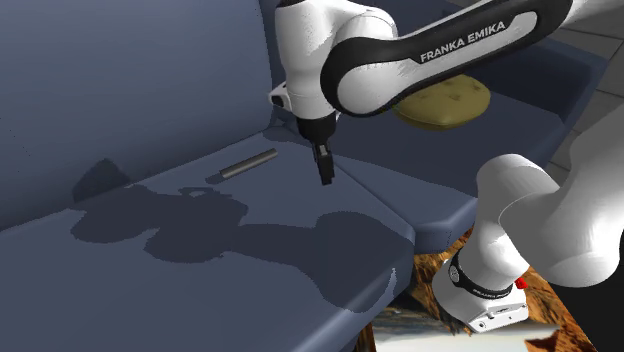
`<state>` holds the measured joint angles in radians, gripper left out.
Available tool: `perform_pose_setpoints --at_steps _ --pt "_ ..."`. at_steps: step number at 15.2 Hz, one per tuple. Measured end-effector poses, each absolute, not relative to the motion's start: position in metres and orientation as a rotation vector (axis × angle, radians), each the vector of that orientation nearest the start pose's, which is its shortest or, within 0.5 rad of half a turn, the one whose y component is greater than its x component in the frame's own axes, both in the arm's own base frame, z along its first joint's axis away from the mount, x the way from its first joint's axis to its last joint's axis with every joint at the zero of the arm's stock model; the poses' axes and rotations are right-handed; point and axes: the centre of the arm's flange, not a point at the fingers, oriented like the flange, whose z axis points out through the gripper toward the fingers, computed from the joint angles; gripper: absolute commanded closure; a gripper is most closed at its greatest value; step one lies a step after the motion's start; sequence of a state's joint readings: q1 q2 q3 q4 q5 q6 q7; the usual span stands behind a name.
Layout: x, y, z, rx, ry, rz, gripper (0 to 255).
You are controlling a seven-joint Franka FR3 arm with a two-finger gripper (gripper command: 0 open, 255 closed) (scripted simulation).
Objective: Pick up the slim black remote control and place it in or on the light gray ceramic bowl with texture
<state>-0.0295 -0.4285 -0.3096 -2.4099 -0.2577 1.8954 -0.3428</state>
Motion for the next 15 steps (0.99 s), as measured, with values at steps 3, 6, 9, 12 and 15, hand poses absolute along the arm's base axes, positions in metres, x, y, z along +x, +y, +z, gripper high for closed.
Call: perform_pose_setpoints --at_steps 3,6,9,12,15 --pt "0.401 -0.189 0.439 -3.2 -0.291 0.175 0" --pt "0.422 -0.216 0.427 -3.193 -0.37 0.143 0" --pt "0.442 -0.24 0.415 -3.184 -0.449 0.111 0" --pt "0.471 -0.265 0.4 -3.173 -0.529 0.081 0" --pt "0.498 -0.289 0.388 -3.161 -0.607 0.049 0"
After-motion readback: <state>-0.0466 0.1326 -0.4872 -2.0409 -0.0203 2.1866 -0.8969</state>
